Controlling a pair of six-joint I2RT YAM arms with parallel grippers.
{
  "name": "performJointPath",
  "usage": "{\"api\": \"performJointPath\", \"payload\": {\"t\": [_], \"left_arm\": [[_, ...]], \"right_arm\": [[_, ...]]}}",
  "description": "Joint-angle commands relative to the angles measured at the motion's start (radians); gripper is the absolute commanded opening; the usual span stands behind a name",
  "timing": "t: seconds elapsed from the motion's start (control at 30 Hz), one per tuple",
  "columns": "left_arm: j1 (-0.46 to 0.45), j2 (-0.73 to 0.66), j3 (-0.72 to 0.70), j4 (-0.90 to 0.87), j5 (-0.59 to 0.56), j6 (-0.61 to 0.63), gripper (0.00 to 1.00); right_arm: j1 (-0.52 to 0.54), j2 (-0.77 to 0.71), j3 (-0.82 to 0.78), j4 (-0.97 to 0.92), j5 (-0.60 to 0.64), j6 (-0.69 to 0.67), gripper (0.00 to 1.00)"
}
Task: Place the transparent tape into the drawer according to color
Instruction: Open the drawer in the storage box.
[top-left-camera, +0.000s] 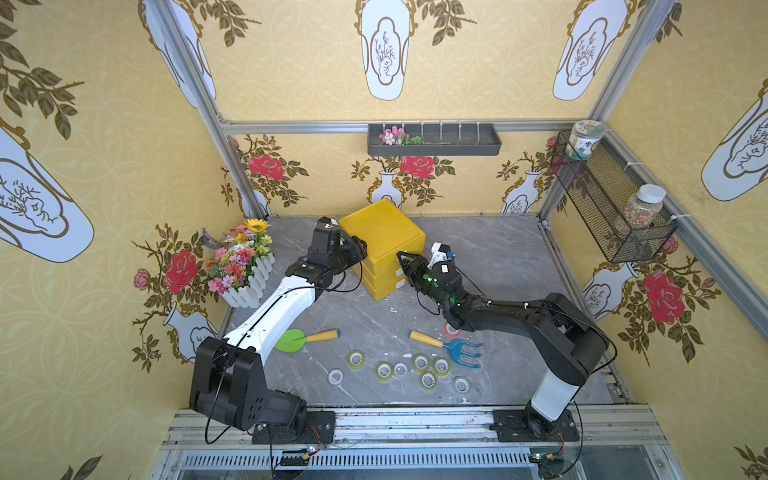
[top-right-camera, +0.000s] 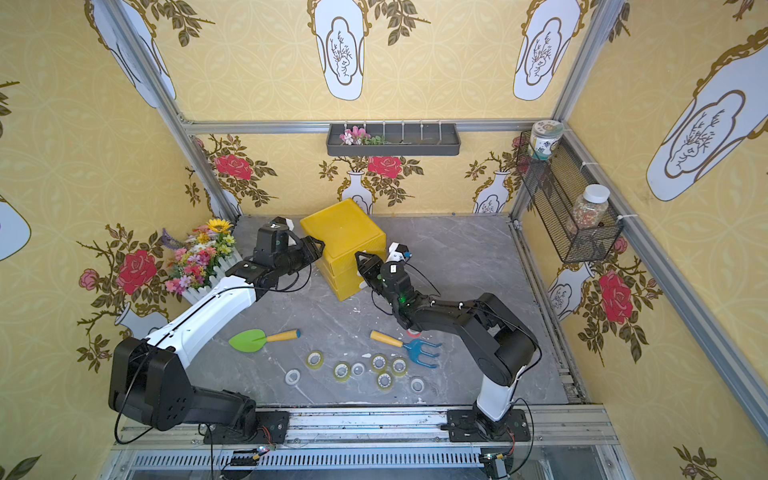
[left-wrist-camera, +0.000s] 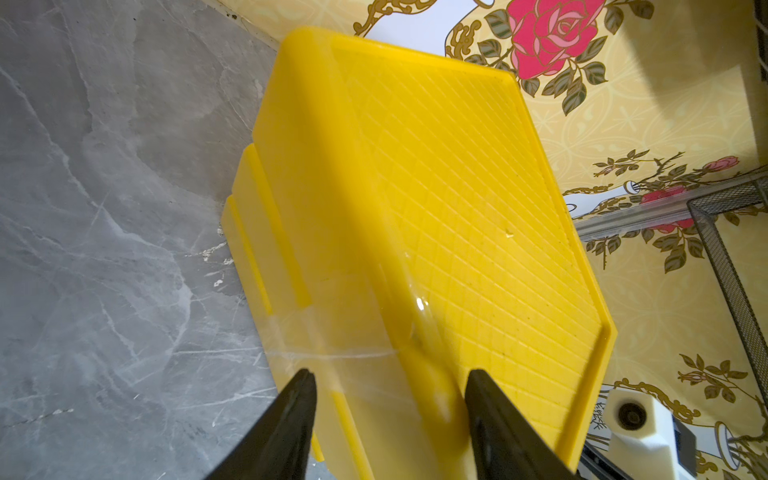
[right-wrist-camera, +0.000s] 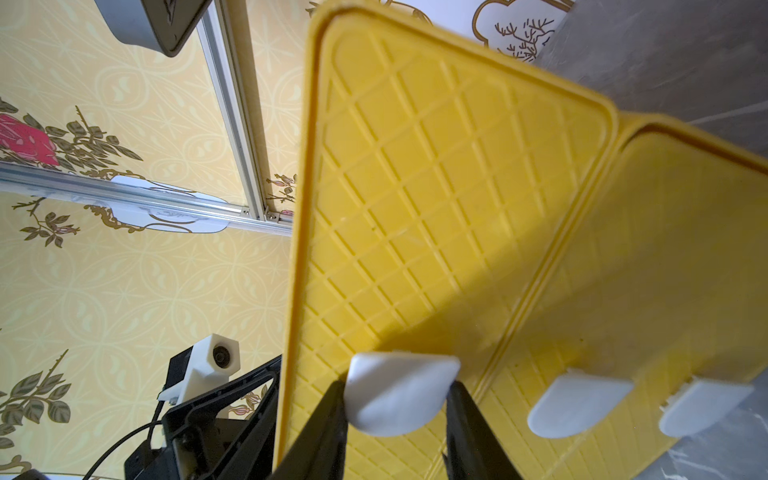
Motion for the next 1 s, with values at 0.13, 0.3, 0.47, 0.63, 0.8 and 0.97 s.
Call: {"api": "performJointPath", "payload": {"t": [0.13,0.3,0.47,0.63,0.8,0.97], "left_arm": [[0.011,0.019,-0.004,-0.054,0.006,0.011,0.64],[0.021,0.029,-0.003,-0.053,0.017,0.006,0.64],[0.024,0.034,-0.002,-0.053,0.023,0.002,0.65],[0.028,0.038,-0.003,-0.056,0.023,0.002,0.65],[0.029,0.04,0.0,-0.057,0.021,0.003,0.65],[0.03,0.045,0.002,-0.06,0.018,0.004,0.65]], "right_arm": [[-0.009,-0.01,-0.036,0.075,-0.013,-0.005,0.36],[-0.01,-0.043,-0.082,0.076,-0.012,0.008,0.36],[-0.01,-0.076,-0.135,0.063,-0.013,0.039,0.36],[-0.01,-0.13,-0.187,0.03,-0.021,0.059,0.36],[-0.011,-0.221,-0.226,-0.063,-0.018,0.044,0.36],[-0.024,-0.321,-0.266,-0.166,0.0,0.021,0.36]]}}
